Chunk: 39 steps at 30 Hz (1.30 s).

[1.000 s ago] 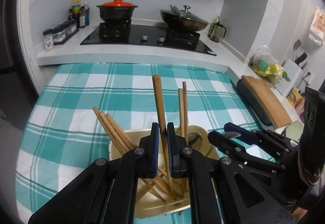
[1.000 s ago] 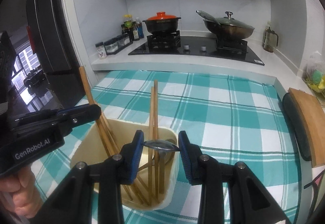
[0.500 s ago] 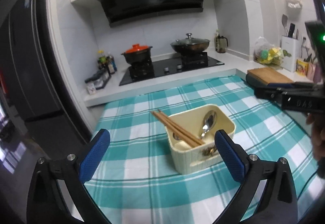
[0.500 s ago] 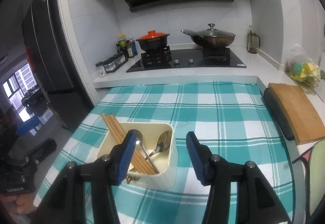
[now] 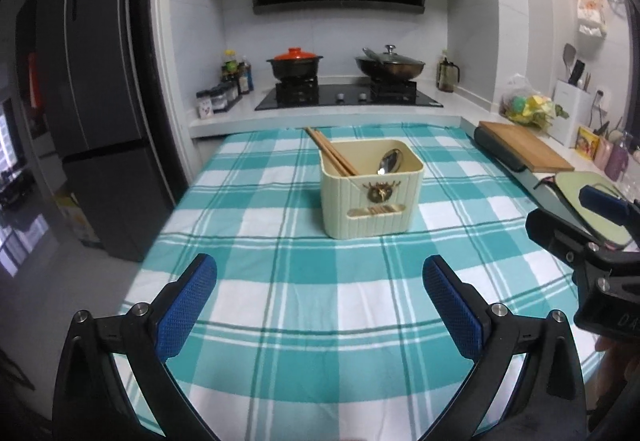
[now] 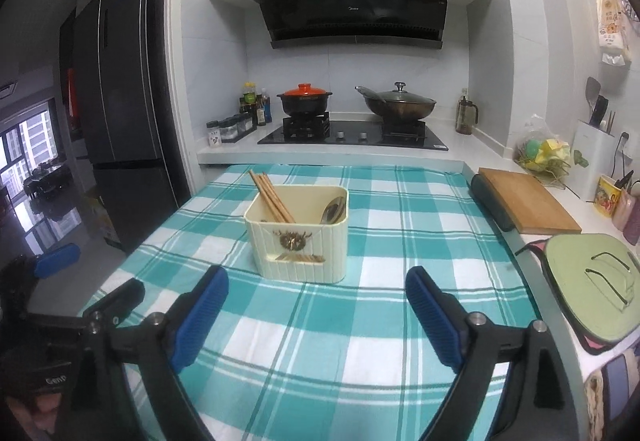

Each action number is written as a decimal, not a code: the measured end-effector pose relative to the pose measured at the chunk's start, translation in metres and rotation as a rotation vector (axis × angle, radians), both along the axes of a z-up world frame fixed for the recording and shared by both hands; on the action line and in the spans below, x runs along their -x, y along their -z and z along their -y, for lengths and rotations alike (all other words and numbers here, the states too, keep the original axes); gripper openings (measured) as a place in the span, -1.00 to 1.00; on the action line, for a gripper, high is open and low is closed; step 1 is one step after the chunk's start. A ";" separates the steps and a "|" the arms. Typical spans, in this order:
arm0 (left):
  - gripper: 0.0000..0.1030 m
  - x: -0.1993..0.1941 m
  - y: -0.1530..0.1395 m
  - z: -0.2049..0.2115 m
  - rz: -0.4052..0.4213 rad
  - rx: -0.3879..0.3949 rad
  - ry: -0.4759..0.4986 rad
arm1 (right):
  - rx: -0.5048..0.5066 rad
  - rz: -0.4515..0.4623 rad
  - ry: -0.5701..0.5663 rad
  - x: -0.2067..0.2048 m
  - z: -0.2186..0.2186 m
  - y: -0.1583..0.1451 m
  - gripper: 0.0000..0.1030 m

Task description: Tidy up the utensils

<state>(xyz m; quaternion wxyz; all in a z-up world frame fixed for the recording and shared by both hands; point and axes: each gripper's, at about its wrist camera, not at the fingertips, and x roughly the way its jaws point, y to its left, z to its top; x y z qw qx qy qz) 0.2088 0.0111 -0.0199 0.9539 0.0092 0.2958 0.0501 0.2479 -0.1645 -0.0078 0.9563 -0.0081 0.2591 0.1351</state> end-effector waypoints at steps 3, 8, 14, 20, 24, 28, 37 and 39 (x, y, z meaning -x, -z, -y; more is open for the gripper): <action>0.99 0.008 0.000 -0.001 0.009 0.001 -0.009 | 0.021 0.001 0.010 0.016 -0.003 0.006 0.99; 0.99 0.016 -0.008 0.001 0.024 -0.020 -0.038 | 0.045 0.007 0.027 0.031 -0.003 0.005 0.99; 0.99 0.018 -0.012 0.001 0.010 -0.023 -0.034 | 0.048 0.047 0.035 0.041 -0.002 -0.007 0.99; 0.99 0.020 -0.013 0.002 0.004 -0.022 -0.032 | 0.044 0.065 0.031 0.047 -0.004 -0.010 0.99; 0.99 0.019 -0.012 0.001 -0.003 -0.021 -0.038 | 0.041 0.059 0.026 0.046 -0.006 -0.009 0.99; 0.99 0.017 -0.010 -0.001 -0.012 -0.010 -0.044 | 0.041 0.051 0.018 0.046 -0.009 -0.007 0.99; 0.99 0.017 -0.008 -0.001 -0.017 -0.008 -0.042 | 0.037 0.040 -0.008 0.048 -0.015 -0.006 0.99; 0.99 0.017 -0.008 -0.001 -0.017 -0.010 -0.043 | 0.033 0.040 -0.008 0.048 -0.015 -0.006 0.99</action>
